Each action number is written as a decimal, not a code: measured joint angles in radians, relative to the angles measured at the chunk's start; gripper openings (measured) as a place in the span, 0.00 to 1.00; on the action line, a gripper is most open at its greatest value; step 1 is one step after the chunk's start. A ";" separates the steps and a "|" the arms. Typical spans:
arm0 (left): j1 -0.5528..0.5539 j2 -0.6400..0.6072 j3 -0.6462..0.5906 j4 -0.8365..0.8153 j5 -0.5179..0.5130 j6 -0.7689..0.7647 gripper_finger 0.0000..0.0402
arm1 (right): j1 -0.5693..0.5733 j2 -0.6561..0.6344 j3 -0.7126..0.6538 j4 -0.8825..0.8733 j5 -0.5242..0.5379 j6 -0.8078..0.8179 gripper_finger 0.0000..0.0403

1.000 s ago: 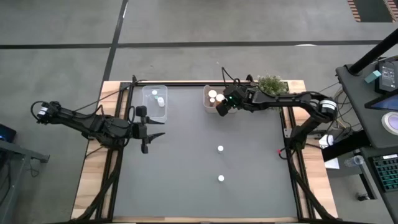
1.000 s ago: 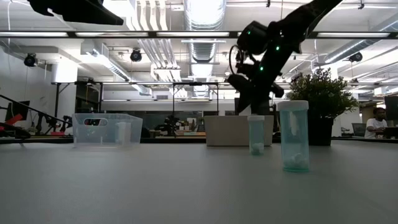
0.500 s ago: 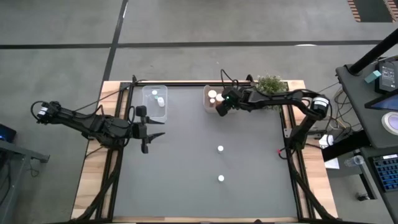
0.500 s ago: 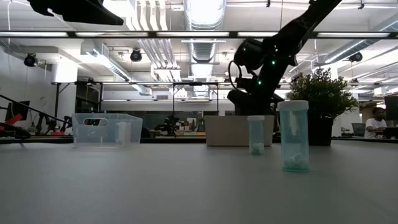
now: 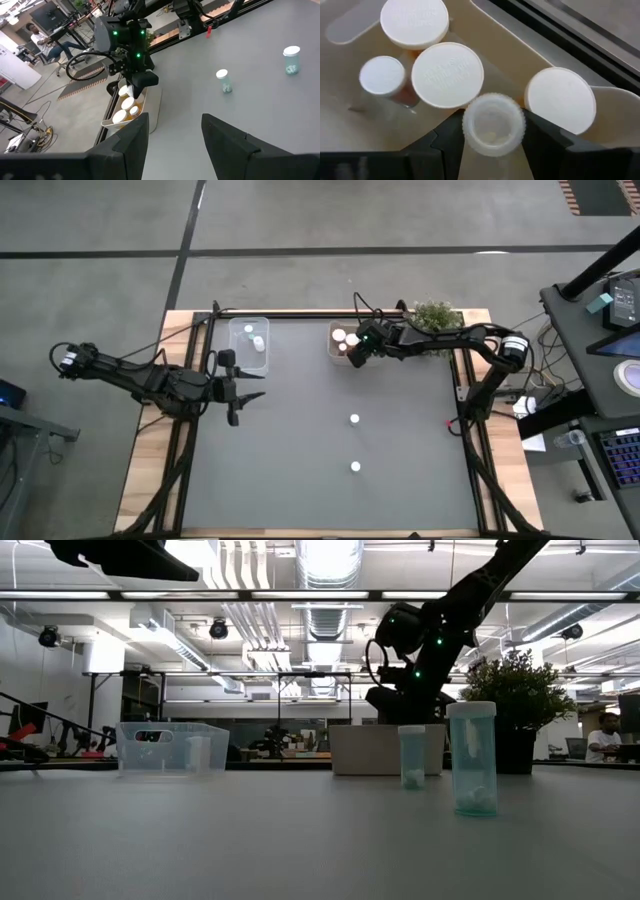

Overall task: Pick and place medicine bottles into bin by pill shape (circle, oval)
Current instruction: Put the white capsule bottle into the gray bin, then put the top blue tablet bottle into the transparent bin

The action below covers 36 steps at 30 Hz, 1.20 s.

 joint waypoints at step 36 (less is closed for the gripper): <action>0.000 0.039 0.000 0.067 -0.002 -0.051 0.42 | 0.320 -0.311 -0.005 -0.054 -0.008 -0.151 0.57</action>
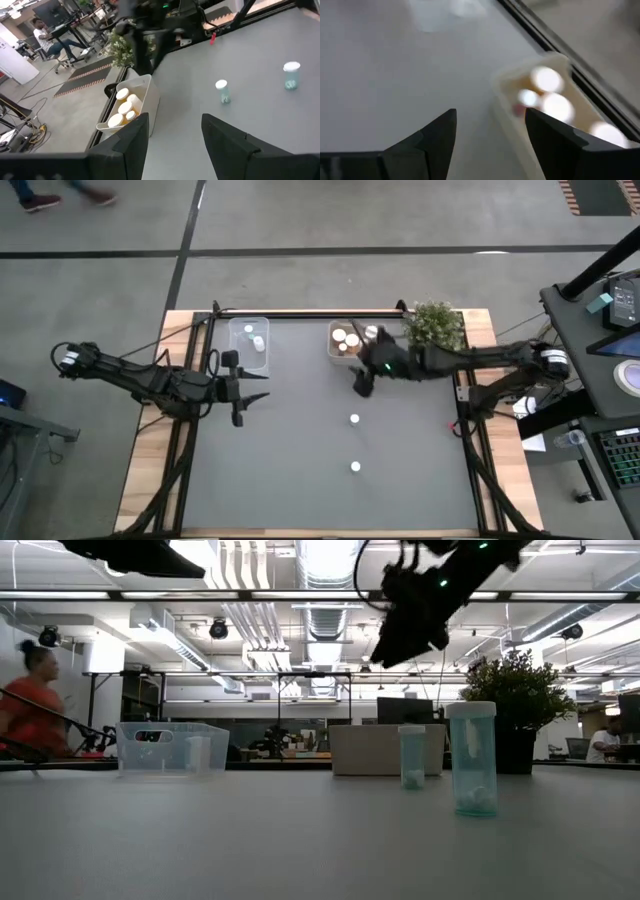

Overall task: Pick and place medicine bottles into bin by pill shape (circle, oval)
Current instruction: Put the top blue tablet bottle into the transparent bin

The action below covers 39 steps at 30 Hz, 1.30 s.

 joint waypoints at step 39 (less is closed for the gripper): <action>0.075 0.831 0.374 0.654 0.036 -0.289 0.42 | 0.256 -0.718 -0.727 0.798 -0.237 -0.360 0.56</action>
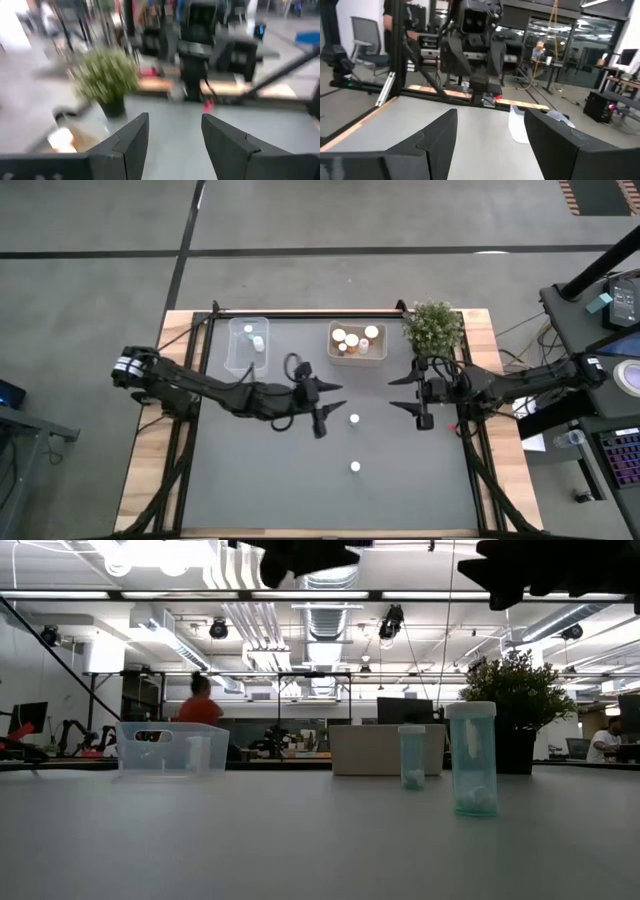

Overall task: Pick and place medicine bottles into bin by pill shape (circle, oval)
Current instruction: Put the top blue tablet bottle into the transparent bin

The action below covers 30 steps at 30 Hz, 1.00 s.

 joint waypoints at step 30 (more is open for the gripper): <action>0.067 0.308 0.423 -0.778 0.304 -0.175 0.42 | 0.092 -0.033 0.073 -0.296 0.141 -0.028 0.56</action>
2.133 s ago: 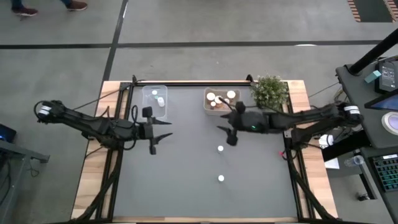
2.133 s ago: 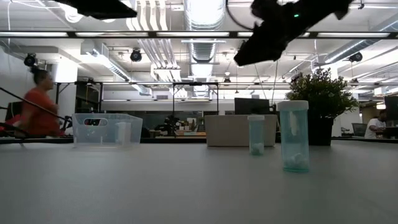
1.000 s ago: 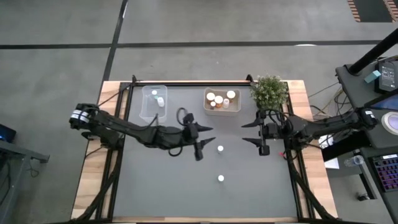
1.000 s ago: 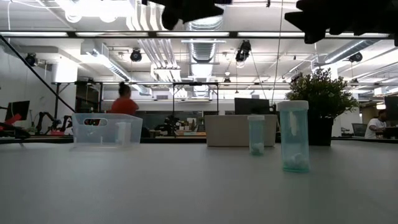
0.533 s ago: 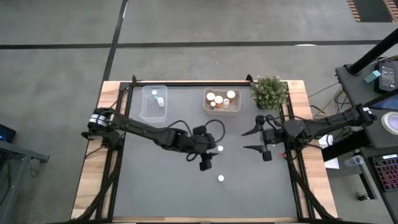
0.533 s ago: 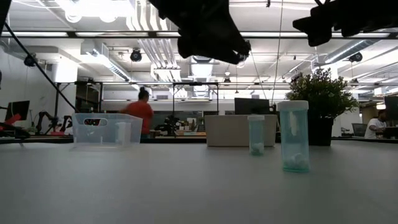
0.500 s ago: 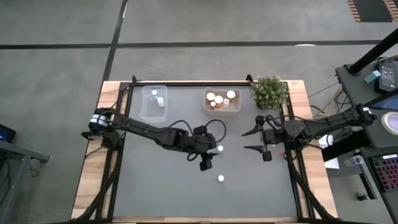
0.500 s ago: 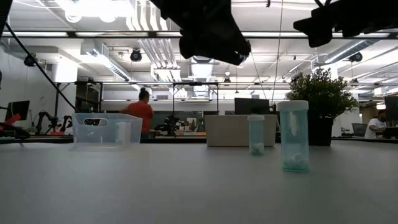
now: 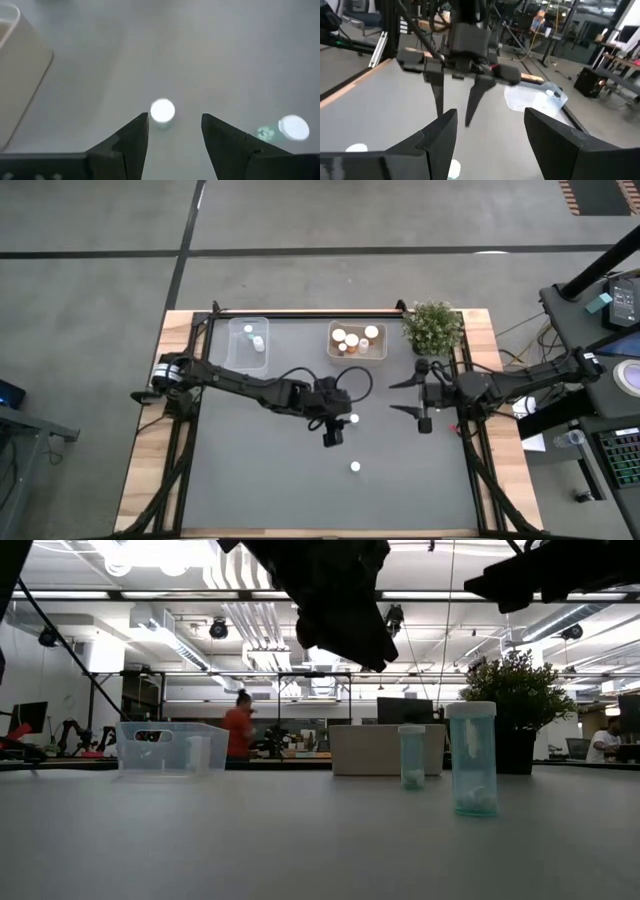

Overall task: Pick and place medicine bottles into bin by pill shape (circle, oval)
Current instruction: Put the top blue tablet bottle into the transparent bin

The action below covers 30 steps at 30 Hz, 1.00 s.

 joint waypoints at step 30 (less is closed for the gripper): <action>0.027 0.131 0.008 0.158 -0.002 0.123 0.58 | 0.000 0.002 0.021 -0.037 -0.004 -0.025 0.56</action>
